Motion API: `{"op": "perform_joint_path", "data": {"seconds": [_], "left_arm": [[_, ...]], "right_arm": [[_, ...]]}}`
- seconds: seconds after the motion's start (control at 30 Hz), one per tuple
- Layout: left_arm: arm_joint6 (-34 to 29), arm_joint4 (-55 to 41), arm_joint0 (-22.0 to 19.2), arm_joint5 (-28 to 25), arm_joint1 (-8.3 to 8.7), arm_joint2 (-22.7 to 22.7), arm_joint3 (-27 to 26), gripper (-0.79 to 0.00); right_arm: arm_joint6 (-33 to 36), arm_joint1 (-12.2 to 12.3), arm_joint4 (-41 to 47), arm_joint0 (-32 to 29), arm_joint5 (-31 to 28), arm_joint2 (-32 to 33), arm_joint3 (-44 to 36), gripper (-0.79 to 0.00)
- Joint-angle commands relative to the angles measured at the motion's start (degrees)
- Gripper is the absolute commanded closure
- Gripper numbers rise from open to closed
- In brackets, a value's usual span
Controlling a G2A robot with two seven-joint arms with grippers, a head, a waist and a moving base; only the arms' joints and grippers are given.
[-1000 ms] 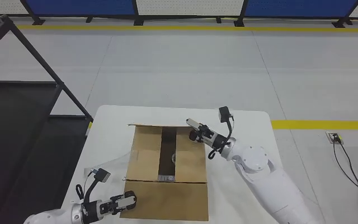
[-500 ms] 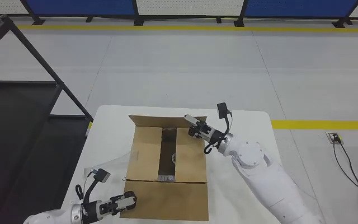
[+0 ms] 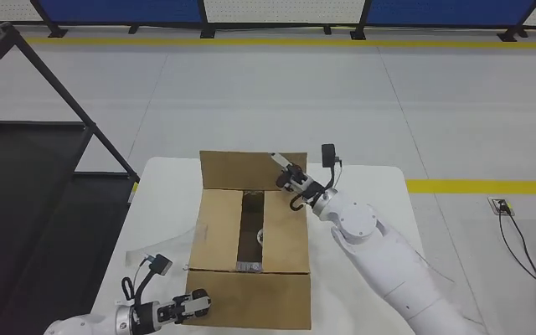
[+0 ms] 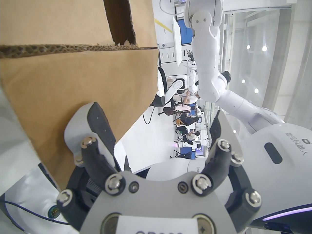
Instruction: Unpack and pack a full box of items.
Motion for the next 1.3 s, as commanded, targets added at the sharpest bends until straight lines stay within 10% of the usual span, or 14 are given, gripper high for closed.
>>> {"op": "perform_joint_path", "data": {"seconds": [0.0,0.57,1.27], "left_arm": [[0.2,0.4,0.1,-0.2,0.05,0.4,0.3,-0.785],[0.1,3.8,-1.4,-0.7,0.5,4.2,1.0,-0.785],[1.2,4.6,-3.3,-2.4,1.13,6.3,2.2,-0.785]], "right_arm": [[-1.2,-1.1,-0.6,2.1,0.6,-1.6,3.4,-0.785],[-1.9,-8.0,-2.1,11.2,4.7,-6.4,23.4,-0.785],[-2.0,-9.0,-4.2,12.0,1.3,-1.8,28.7,-0.785]]}}
